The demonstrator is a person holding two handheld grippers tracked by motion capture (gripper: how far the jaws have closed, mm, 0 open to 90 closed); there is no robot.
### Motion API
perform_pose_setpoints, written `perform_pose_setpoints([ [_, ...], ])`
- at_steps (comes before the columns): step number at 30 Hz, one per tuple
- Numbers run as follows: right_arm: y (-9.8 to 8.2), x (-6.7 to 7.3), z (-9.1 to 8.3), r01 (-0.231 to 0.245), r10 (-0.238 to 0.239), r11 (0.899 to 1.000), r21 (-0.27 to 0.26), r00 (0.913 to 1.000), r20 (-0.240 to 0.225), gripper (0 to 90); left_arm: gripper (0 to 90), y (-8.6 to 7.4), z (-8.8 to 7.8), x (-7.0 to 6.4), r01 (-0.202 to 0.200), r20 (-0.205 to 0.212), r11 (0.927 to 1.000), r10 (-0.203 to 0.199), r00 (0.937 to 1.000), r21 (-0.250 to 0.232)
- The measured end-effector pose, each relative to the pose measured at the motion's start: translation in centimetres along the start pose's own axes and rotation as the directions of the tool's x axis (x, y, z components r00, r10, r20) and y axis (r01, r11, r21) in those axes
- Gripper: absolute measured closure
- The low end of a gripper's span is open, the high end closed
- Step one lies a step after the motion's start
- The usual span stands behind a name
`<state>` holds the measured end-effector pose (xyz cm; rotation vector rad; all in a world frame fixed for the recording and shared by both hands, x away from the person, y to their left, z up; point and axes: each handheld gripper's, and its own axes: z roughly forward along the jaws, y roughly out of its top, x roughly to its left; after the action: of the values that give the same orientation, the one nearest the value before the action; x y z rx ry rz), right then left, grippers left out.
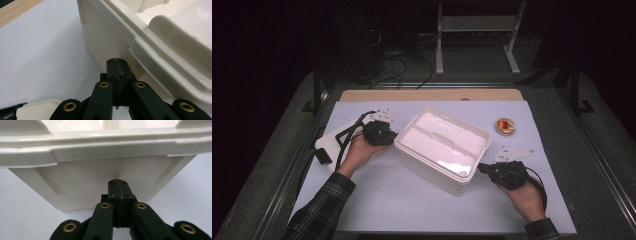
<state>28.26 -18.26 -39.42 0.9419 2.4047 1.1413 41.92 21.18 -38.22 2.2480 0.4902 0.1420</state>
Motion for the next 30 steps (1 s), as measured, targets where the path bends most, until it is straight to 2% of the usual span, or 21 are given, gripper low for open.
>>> perform_pose_setpoints([
  [9,0.1,-0.1,0.1,-0.001,0.001,1.000,-0.005,0.9999,-0.015,89.8,89.9,-0.2,-0.9,-0.9,-0.010,-0.010,0.9997,0.010,0.9999,0.022],
  [14,0.2,-0.3,0.1,-0.004,0.004,1.000,-0.007,0.9996,-0.028,89.8,89.9,-0.8,-1.5,-1.5,-0.003,0.000,0.9998,0.003,1.0000,0.021],
  [24,0.6,-0.1,0.2,0.011,-0.011,1.000,-0.011,0.9980,-0.062,89.9,89.9,-2.0,-2.9,-3.2,-0.011,-0.018,0.9996,0.011,0.9998,0.025],
  [30,0.8,0.2,0.1,0.029,-0.030,0.999,-0.017,0.9967,-0.075,89.9,89.9,-2.9,-3.6,-4.4,0.003,-0.023,1.0000,-0.003,0.9997,0.009],
])
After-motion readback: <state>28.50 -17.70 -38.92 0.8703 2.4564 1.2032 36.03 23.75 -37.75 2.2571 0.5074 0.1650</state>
